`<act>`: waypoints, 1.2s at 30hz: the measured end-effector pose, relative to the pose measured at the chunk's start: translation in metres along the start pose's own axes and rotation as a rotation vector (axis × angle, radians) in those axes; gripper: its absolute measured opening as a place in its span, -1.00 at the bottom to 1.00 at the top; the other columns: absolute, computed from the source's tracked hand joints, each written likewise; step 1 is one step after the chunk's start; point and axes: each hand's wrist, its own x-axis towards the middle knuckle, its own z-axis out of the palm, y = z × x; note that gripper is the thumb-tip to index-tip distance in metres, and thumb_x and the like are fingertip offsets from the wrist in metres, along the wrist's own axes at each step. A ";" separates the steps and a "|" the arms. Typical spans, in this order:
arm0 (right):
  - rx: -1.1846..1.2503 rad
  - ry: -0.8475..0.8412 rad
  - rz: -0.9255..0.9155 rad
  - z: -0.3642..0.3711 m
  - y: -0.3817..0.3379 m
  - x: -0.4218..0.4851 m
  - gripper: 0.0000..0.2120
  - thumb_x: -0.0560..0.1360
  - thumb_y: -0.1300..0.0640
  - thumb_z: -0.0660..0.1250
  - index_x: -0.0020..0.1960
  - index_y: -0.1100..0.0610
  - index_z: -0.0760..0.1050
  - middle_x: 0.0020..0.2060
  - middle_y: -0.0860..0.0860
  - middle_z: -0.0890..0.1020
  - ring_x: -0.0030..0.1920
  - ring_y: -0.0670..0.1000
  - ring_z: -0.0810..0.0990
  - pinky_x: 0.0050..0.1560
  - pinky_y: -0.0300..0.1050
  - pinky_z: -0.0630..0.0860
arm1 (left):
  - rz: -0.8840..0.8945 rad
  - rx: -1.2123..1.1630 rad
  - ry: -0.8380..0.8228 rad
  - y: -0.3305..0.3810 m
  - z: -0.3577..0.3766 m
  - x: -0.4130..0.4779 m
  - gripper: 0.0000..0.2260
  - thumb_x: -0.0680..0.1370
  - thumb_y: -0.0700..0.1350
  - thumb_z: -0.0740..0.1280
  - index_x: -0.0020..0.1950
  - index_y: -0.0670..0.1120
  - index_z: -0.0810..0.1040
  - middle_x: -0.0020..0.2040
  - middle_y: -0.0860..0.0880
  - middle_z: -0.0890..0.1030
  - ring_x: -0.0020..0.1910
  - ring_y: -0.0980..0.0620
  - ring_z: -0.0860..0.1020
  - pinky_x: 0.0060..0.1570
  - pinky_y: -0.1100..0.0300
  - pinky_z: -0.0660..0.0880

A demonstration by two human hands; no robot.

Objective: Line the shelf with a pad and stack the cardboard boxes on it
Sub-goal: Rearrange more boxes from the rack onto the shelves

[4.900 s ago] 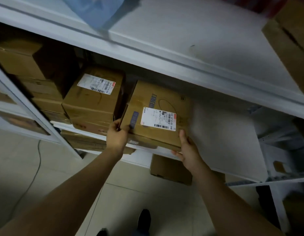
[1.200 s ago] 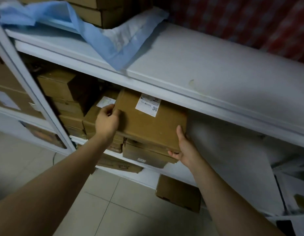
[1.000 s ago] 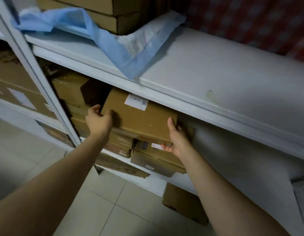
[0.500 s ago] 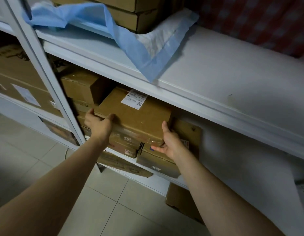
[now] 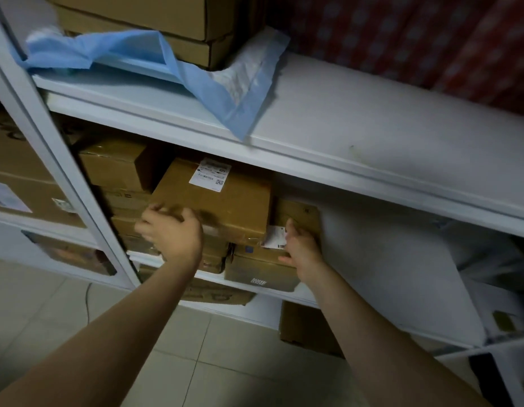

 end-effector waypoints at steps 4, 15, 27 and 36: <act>0.113 0.216 -0.222 -0.038 0.005 -0.018 -0.73 0.65 -0.08 0.11 -0.02 0.04 0.51 0.07 0.11 0.63 -0.06 0.05 0.62 0.07 0.06 0.61 | 0.311 -0.069 -0.218 0.029 0.010 -0.038 -0.83 0.60 -0.17 0.28 0.17 -0.05 0.39 0.18 -0.07 0.37 -0.16 0.16 0.46 -0.02 0.15 0.46; 0.309 0.822 -0.944 -0.184 -0.036 -0.083 -0.65 0.65 0.12 0.13 -0.25 0.19 0.48 -0.43 0.05 0.56 -0.38 -0.03 0.52 -0.24 0.01 0.52 | 1.021 -0.395 -0.610 0.139 0.084 -0.201 -0.96 0.60 -0.11 0.26 -0.03 -0.02 0.42 -0.08 0.03 0.43 -0.17 0.13 0.45 -0.20 0.40 0.38; 0.532 1.148 -1.044 -0.419 -0.126 -0.103 -0.86 0.64 0.13 0.15 0.01 0.06 0.48 -0.23 -0.10 0.58 -0.27 -0.14 0.54 -0.22 -0.20 0.51 | 0.969 -0.498 -0.707 0.258 0.221 -0.351 -0.89 0.57 -0.07 0.35 -0.12 -0.02 0.46 -0.11 0.12 0.42 -0.11 0.09 0.49 -0.10 0.22 0.45; 0.438 1.319 -1.128 -0.557 -0.178 -0.129 -0.78 0.60 0.12 0.22 0.23 0.12 0.41 0.07 0.03 0.53 0.04 -0.02 0.53 -0.03 -0.24 0.47 | 0.783 -0.450 -1.009 0.351 0.303 -0.439 -0.75 0.61 0.16 0.21 0.17 0.06 0.46 0.16 0.02 0.48 0.21 -0.01 0.44 0.31 -0.01 0.40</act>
